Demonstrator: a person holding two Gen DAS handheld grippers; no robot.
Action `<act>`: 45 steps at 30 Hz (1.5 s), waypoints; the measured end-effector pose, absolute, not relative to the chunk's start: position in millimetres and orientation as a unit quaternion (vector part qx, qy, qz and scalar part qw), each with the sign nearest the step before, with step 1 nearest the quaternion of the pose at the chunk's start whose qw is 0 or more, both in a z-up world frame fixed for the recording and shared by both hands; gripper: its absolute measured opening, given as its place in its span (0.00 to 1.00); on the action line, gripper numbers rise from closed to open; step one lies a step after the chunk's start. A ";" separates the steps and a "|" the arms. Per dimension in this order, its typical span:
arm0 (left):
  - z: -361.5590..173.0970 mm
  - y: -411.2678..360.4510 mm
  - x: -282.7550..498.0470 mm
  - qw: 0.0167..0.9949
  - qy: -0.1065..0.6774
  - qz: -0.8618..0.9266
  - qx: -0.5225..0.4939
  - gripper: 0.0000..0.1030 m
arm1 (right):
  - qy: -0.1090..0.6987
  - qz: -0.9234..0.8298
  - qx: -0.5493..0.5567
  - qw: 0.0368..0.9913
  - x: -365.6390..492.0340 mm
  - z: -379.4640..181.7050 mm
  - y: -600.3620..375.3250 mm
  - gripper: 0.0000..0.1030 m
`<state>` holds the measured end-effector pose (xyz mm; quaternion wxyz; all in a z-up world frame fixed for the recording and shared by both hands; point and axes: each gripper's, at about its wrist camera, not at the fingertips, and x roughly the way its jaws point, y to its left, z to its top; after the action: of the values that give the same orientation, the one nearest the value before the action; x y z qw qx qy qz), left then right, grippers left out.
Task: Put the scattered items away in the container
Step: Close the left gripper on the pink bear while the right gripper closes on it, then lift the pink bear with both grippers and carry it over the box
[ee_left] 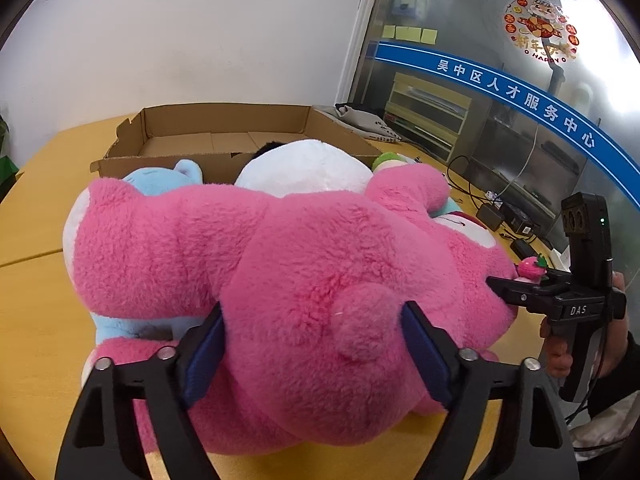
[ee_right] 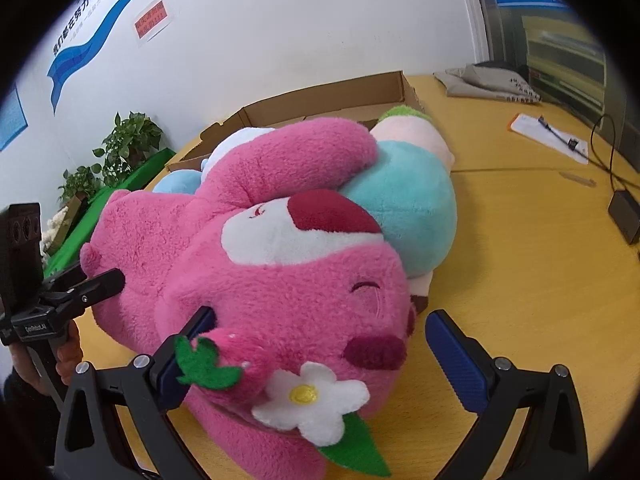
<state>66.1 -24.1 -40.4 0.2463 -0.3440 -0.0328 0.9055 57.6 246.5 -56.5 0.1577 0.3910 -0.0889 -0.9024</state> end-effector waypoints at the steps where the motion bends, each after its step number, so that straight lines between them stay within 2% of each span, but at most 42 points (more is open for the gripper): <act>1: -40.2 -25.5 68.1 0.246 -0.034 0.905 -0.346 0.74 | -0.089 -0.902 0.390 0.165 58.6 -57.3 244.3 0.91; 5: -36.9 -33.3 74.0 0.249 -0.047 0.902 -0.349 0.57 | -0.079 -0.907 0.376 0.174 64.8 -52.2 237.3 0.74; 7: -36.3 -37.4 76.0 0.252 -0.058 0.899 -0.353 0.54 | -0.082 -0.908 0.370 0.179 67.8 -47.9 237.3 0.65; 10: -34.0 -36.3 82.0 0.252 -0.051 0.899 -0.356 0.47 | -0.077 -0.914 0.356 0.181 71.8 -39.1 236.3 0.58; 14: -20.7 -40.4 90.6 0.251 -0.058 0.899 -0.355 0.41 | -0.064 -0.924 0.331 0.182 78.9 -20.7 230.4 0.55; 23: 46.1 -53.9 70.5 0.239 -0.051 0.919 -0.309 0.41 | -0.056 -0.941 0.260 0.208 61.1 44.2 221.5 0.53; 29: 90.4 -55.4 -5.1 0.235 -0.039 0.928 -0.287 0.41 | -0.050 -0.950 0.229 0.207 -2.6 85.3 216.6 0.53; 37: 130.6 -54.0 -159.6 0.235 -0.045 0.929 -0.281 0.40 | -0.068 -0.954 0.219 0.194 -136.5 115.1 226.0 0.53; 41: 133.4 -47.9 -233.0 0.234 -0.045 0.926 -0.293 0.40 | -0.090 -0.951 0.232 0.184 -209.4 111.1 234.7 0.52; 45: 112.0 -38.0 -309.7 0.231 -0.045 0.917 -0.322 0.38 | -0.102 -0.950 0.247 0.163 -272.3 99.7 237.2 0.52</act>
<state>-309.7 -38.0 112.0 0.2312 -0.3216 -0.0449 0.9171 -272.3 237.2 99.7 0.1633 0.2473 -0.1016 -0.9497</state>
